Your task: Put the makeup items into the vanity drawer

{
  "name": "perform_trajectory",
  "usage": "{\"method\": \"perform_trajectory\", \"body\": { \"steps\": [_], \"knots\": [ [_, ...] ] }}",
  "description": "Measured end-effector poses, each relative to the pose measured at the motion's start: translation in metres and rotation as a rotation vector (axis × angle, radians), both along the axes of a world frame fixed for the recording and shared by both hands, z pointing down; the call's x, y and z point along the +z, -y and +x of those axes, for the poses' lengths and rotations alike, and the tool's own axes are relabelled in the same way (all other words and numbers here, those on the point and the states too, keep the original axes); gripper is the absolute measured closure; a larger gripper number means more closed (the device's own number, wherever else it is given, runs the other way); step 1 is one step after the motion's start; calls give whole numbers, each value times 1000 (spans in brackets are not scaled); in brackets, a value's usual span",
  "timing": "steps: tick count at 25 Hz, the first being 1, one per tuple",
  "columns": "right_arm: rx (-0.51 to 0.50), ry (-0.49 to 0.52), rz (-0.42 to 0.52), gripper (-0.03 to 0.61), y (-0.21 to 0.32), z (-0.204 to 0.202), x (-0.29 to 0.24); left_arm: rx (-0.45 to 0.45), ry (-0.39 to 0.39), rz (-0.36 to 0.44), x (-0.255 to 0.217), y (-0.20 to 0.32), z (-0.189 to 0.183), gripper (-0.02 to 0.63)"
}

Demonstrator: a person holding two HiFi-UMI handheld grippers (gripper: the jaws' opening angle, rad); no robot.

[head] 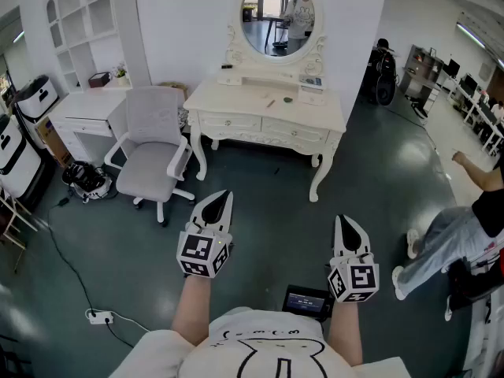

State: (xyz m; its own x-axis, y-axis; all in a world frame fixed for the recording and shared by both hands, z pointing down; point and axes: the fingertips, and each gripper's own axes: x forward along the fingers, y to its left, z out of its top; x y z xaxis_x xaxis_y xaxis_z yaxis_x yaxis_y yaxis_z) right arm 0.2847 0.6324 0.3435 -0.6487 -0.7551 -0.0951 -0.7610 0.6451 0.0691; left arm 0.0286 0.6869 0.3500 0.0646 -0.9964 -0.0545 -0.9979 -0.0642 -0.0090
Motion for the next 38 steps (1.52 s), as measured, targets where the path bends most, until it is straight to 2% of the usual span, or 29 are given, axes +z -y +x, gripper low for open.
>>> {"method": "perform_trajectory", "body": {
  "steps": [8, 14, 19, 24, 29, 38],
  "knots": [
    [5, 6, -13, 561, 42, 1, 12, 12, 2, -14, 11, 41, 2, 612],
    [19, -14, -10, 561, 92, -13, 20, 24, -5, -32, 23, 98, -13, 612],
    [24, -7, -13, 561, 153, -40, 15, 39, -1, -35, 21, 161, -39, 612],
    [37, 5, -11, 563, 223, -80, 6, 52, -13, -35, 15, 235, -81, 612],
    [50, 9, -7, 563, 289, -121, -2, 97, -12, -45, 14, 308, -113, 612],
    [82, 0, -31, 563, 367, -163, 11, 140, -19, -68, 28, 397, -154, 612]
  ]
}}
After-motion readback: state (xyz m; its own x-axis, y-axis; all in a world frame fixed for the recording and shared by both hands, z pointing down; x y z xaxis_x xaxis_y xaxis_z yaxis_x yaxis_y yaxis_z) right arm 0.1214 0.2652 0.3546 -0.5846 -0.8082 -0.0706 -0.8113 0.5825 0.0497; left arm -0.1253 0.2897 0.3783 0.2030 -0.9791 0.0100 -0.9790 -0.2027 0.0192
